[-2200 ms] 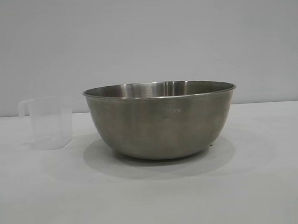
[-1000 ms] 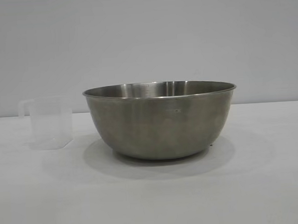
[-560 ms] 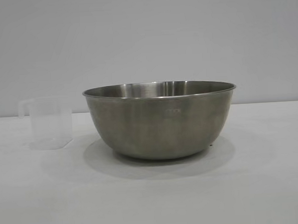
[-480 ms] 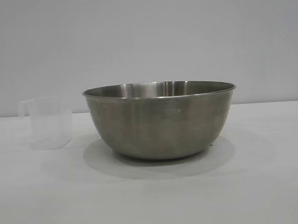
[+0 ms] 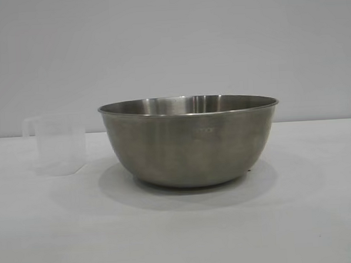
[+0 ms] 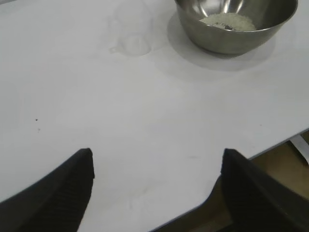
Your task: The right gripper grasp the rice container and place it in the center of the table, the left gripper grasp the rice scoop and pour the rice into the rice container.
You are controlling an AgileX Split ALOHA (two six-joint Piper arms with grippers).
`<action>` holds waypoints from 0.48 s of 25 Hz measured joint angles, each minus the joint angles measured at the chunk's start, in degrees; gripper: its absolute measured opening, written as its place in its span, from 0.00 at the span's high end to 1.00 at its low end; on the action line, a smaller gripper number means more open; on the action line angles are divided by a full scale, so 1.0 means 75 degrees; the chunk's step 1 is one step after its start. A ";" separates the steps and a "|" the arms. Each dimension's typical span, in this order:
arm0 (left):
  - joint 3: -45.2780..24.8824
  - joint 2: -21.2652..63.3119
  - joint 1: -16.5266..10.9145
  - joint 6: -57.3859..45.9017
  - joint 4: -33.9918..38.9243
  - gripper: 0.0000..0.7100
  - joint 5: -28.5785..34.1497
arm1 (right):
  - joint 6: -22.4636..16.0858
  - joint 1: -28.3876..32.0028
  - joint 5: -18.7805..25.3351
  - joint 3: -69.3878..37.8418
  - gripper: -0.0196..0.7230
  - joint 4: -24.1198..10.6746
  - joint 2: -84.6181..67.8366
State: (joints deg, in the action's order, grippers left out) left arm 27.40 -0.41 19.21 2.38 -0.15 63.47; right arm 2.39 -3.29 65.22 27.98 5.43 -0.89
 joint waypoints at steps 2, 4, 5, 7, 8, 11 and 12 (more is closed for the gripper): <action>0.0000 0.0000 -0.0393 0.0000 0.0000 0.27 0.0000 | 0.0000 0.0000 0.0000 0.0000 0.33 0.0000 0.0000; 0.0000 0.0000 -0.0852 0.0000 0.0000 0.27 0.0000 | 0.0000 0.0000 0.0000 0.0000 0.33 0.0000 0.0000; 0.0000 0.0000 -0.1047 0.0000 0.0000 0.27 0.0000 | 0.0000 0.0000 0.0000 0.0000 0.33 0.0000 0.0000; 0.0000 0.0000 -0.1526 0.0000 0.0000 0.27 0.0000 | 0.0000 0.0000 0.0000 0.0000 0.33 0.0000 0.0000; 0.0000 0.0000 -0.1770 0.0000 0.0000 0.27 0.0000 | 0.0000 0.0000 0.0000 0.0000 0.33 0.0000 0.0000; 0.0000 0.0024 -0.2355 0.0000 0.0000 0.27 0.0000 | 0.0000 0.0000 0.0000 0.0000 0.33 0.0000 0.0000; 0.0000 0.0090 -0.2490 0.0000 0.0000 0.27 0.0000 | 0.0000 0.0000 0.0000 0.0000 0.33 0.0000 0.0000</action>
State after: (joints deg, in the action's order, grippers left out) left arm 27.40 0.27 0.54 2.38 -0.15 63.47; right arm 2.39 -3.29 65.22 27.98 5.43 -0.89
